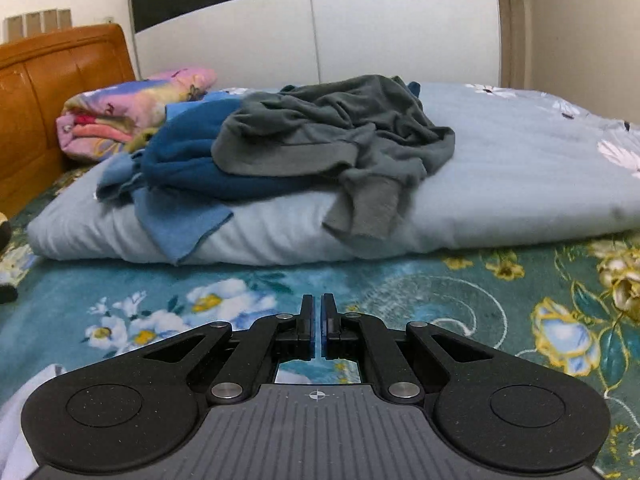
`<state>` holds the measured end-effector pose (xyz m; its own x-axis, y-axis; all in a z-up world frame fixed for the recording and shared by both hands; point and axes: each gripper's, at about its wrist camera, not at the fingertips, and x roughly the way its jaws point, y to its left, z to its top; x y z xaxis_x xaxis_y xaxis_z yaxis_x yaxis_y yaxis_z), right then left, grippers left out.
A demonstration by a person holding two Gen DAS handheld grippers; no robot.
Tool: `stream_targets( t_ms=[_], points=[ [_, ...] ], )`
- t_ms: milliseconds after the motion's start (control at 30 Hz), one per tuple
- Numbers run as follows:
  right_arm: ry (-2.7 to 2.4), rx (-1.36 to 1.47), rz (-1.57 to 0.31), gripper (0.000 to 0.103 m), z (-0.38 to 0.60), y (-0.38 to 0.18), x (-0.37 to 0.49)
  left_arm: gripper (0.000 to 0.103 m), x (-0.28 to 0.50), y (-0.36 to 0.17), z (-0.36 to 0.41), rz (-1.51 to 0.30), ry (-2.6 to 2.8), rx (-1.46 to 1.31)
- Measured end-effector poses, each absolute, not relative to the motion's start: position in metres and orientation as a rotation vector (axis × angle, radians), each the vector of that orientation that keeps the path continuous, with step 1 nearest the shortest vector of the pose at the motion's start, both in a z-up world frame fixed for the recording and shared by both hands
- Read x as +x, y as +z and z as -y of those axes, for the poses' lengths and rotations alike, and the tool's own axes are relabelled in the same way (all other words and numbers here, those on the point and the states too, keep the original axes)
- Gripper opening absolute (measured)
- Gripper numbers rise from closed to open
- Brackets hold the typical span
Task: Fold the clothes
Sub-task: 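Lay the shirt flat on the bed and open both tools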
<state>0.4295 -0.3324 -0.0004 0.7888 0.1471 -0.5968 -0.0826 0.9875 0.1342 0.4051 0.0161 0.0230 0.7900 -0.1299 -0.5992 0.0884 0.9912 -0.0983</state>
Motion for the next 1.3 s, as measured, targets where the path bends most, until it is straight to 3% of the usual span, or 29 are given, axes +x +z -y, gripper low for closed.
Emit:
stream_targets(
  t_ms=[67, 167, 233, 300, 333, 367, 400, 700, 767, 833, 867, 900, 933, 967, 1067, 1300],
  points=[
    [0.145, 0.122, -0.662, 0.002, 0.346, -0.001, 0.426, 0.007, 0.388, 0.020, -0.027, -0.682, -0.155, -0.089],
    [0.175, 0.153, -0.701, 0.005, 0.372, -0.006, 0.402, 0.031, 0.352, 0.014, -0.044, -0.745, -0.195, -0.102],
    [0.186, 0.151, -0.730, 0.008, 0.388, -0.009, 0.376, 0.036, 0.323, 0.010, -0.054, -0.765, -0.226, -0.114],
    [0.214, 0.159, -0.778, 0.023, 0.400, -0.013, 0.344, 0.054, 0.294, 0.003, -0.063, -0.789, -0.259, -0.125],
    [0.237, 0.164, -0.800, 0.030, 0.404, -0.016, 0.328, 0.054, 0.281, -0.002, -0.065, -0.810, -0.251, -0.121],
    [0.256, 0.164, -0.819, 0.045, 0.407, -0.018, 0.312, 0.054, 0.269, -0.007, -0.067, -0.834, -0.231, -0.121],
    [0.261, 0.150, -0.833, 0.050, 0.408, -0.021, 0.297, 0.054, 0.258, -0.013, -0.069, -0.857, -0.212, -0.130],
    [0.200, 0.129, -0.891, 0.051, 0.409, -0.035, 0.200, 0.059, 0.154, -0.020, -0.077, -0.849, -0.174, -0.295],
    [0.189, 0.137, -0.889, 0.050, 0.407, -0.034, 0.191, 0.063, 0.138, -0.018, -0.079, -0.843, -0.184, -0.326],
    [0.175, 0.154, -0.888, 0.041, 0.405, -0.034, 0.185, 0.064, 0.126, -0.020, -0.079, -0.855, -0.194, -0.361],
    [0.170, 0.163, -0.888, 0.028, 0.404, -0.034, 0.183, 0.064, 0.121, -0.020, -0.078, -0.857, -0.200, -0.365],
    [0.169, 0.176, -0.891, 0.022, 0.404, -0.034, 0.183, 0.064, 0.117, -0.020, -0.076, -0.859, -0.206, -0.366],
    [0.167, 0.188, -0.894, 0.006, 0.403, -0.034, 0.182, 0.064, 0.114, -0.020, -0.073, -0.861, -0.205, -0.362],
    [0.164, 0.195, -0.894, 0.002, 0.403, -0.033, 0.181, 0.063, 0.112, -0.020, -0.071, -0.862, -0.202, -0.355],
    [0.135, 0.169, -0.865, 0.002, 0.402, -0.024, 0.178, 0.057, 0.109, -0.021, -0.068, -0.868, -0.186, -0.358],
    [-0.166, -0.104, -0.694, 0.002, 0.429, 0.011, 0.195, 0.057, 0.104, -0.021, -0.071, -0.877, -0.173, -0.401]
  ],
)
